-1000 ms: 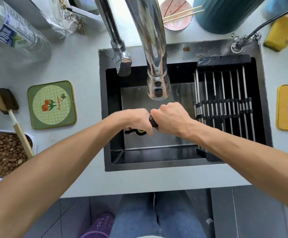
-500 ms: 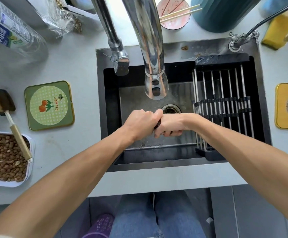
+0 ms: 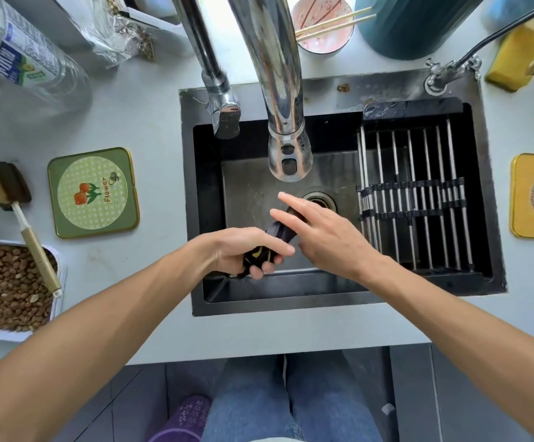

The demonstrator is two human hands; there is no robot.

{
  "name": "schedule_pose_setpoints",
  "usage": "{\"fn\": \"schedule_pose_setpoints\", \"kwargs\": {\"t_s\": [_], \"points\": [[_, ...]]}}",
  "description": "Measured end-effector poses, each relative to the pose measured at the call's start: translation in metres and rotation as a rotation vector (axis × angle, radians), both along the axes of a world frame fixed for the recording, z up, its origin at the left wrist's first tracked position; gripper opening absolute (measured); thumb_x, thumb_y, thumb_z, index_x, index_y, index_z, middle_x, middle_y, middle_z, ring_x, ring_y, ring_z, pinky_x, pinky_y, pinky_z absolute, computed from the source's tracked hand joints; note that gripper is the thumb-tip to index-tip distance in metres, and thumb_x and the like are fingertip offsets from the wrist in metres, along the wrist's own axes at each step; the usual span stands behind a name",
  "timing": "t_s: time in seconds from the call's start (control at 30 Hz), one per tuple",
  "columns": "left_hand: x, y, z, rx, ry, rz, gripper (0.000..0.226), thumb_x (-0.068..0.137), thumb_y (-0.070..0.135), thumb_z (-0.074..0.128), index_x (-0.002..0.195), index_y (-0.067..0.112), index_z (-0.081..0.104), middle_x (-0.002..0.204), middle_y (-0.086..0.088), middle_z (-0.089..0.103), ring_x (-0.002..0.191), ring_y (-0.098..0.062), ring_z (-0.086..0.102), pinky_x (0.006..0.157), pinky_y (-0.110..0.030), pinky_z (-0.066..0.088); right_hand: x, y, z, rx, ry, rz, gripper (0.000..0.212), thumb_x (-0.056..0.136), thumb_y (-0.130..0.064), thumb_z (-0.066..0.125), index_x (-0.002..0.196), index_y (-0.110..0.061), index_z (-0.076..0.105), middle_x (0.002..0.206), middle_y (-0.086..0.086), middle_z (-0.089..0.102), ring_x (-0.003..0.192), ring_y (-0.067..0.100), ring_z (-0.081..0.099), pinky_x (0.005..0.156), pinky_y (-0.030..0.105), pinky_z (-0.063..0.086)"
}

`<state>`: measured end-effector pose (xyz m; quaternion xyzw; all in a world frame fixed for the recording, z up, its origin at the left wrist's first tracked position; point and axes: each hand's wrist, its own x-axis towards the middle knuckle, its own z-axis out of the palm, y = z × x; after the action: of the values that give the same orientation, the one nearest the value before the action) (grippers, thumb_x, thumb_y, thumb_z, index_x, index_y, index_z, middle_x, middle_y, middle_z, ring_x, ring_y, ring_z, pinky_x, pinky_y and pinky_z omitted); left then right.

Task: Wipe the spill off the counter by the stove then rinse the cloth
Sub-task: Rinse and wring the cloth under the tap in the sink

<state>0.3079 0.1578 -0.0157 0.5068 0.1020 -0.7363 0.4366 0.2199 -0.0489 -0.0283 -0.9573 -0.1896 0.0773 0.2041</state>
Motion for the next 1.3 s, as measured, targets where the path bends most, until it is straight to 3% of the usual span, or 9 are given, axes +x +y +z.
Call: {"fn": "schedule_pose_setpoints", "kwargs": {"t_s": [0.1, 0.17, 0.27, 0.37, 0.5, 0.63, 0.8, 1.0, 1.3], "points": [[-0.003, -0.002, 0.013, -0.167, 0.182, -0.029, 0.013, 0.095, 0.023, 0.074, 0.091, 0.017, 0.063, 0.074, 0.002, 0.052, 0.056, -0.009, 0.042, 0.047, -0.019, 0.031, 0.005, 0.001, 0.002, 0.023, -0.186, 0.078, 0.064, 0.083, -0.002, 0.065, 0.146, -0.008, 0.058, 0.165, 0.013, 0.040, 0.142, 0.033, 0.052, 0.102, 0.047, 0.053], [-0.005, -0.006, 0.021, -0.213, 0.224, -0.056, 0.018, 0.092, 0.032, 0.074, 0.087, 0.019, 0.062, 0.069, 0.005, 0.045, 0.051, -0.006, 0.038, 0.044, -0.018, 0.026, 0.015, 0.003, 0.007, 0.054, -0.309, 0.111, 0.052, 0.090, -0.003, 0.061, 0.142, -0.011, 0.059, 0.153, 0.008, 0.058, 0.110, 0.030, 0.070, 0.078, 0.044, 0.061], [-0.006, -0.013, 0.029, -0.171, 0.221, -0.071, 0.030, 0.088, 0.047, 0.075, 0.085, 0.021, 0.060, 0.063, 0.009, 0.038, 0.045, -0.004, 0.032, 0.042, -0.018, 0.016, 0.032, 0.000, 0.019, 0.034, -0.330, 0.177, 0.043, 0.104, -0.017, 0.055, 0.144, -0.023, 0.043, 0.108, -0.001, 0.075, 0.067, 0.022, 0.069, 0.040, 0.038, 0.051], [0.001, -0.012, 0.032, -0.124, 0.158, -0.085, 0.029, 0.091, 0.047, 0.075, 0.074, 0.027, 0.063, 0.062, 0.010, 0.037, 0.044, -0.003, 0.028, 0.041, -0.018, 0.014, 0.043, -0.008, 0.024, -0.063, -0.243, 0.223, 0.032, 0.098, -0.017, 0.065, 0.126, -0.018, 0.051, 0.078, 0.002, 0.063, 0.053, 0.027, 0.066, 0.035, 0.033, 0.040], [0.014, -0.021, 0.026, 0.098, -0.320, -0.325, 0.028, 0.080, 0.038, 0.085, 0.091, 0.021, 0.067, 0.060, 0.006, 0.045, 0.046, -0.013, 0.032, 0.043, -0.021, 0.021, 0.054, -0.003, 0.033, -0.288, -0.096, 0.166, 0.016, 0.078, -0.030, 0.067, 0.082, -0.016, 0.060, 0.062, 0.003, 0.067, 0.047, 0.034, 0.063, 0.049, 0.029, 0.031], [0.022, -0.033, 0.015, 0.277, -1.011, -0.595, 0.026, 0.074, 0.045, 0.071, 0.072, 0.020, 0.064, 0.067, 0.003, 0.069, 0.058, -0.024, 0.063, 0.050, -0.028, 0.049, 0.066, 0.017, 0.029, -0.398, 0.170, -0.025, 0.028, 0.069, -0.041, 0.059, 0.061, -0.018, 0.045, 0.061, 0.007, 0.065, 0.056, 0.036, 0.065, 0.056, 0.029, 0.035], [0.026, -0.031, -0.005, 0.216, -1.590, -0.901, 0.016, 0.087, 0.035, 0.060, 0.096, 0.025, 0.069, 0.082, -0.007, 0.066, 0.075, -0.036, 0.065, 0.065, -0.035, 0.040, 0.069, 0.020, 0.010, 0.002, 0.871, -0.272, 0.026, 0.071, -0.029, 0.065, 0.056, -0.013, 0.050, 0.053, 0.001, 0.054, 0.048, 0.023, 0.048, 0.047, 0.024, 0.033], [0.021, -0.032, -0.019, 0.104, -1.771, -0.911, 0.022, 0.091, 0.037, 0.061, 0.101, 0.017, 0.065, 0.083, -0.010, 0.075, 0.073, -0.040, 0.070, 0.060, -0.035, 0.036, 0.058, 0.010, 0.004, 0.412, 1.178, -0.460, 0.023, 0.072, -0.021, 0.074, 0.060, -0.017, 0.055, 0.050, -0.002, 0.044, 0.042, 0.017, 0.029, 0.043, 0.021, 0.023], [0.019, -0.038, -0.018, 0.053, -1.816, -0.986, 0.017, 0.088, 0.029, 0.068, 0.095, 0.014, 0.063, 0.076, -0.008, 0.075, 0.064, -0.039, 0.067, 0.055, -0.031, 0.022, 0.048, 0.003, 0.004, 0.482, 1.228, -0.411, 0.035, 0.077, -0.021, 0.068, 0.046, -0.024, 0.053, 0.047, -0.007, 0.040, 0.045, 0.018, 0.027, 0.045, 0.024, 0.020]]}}
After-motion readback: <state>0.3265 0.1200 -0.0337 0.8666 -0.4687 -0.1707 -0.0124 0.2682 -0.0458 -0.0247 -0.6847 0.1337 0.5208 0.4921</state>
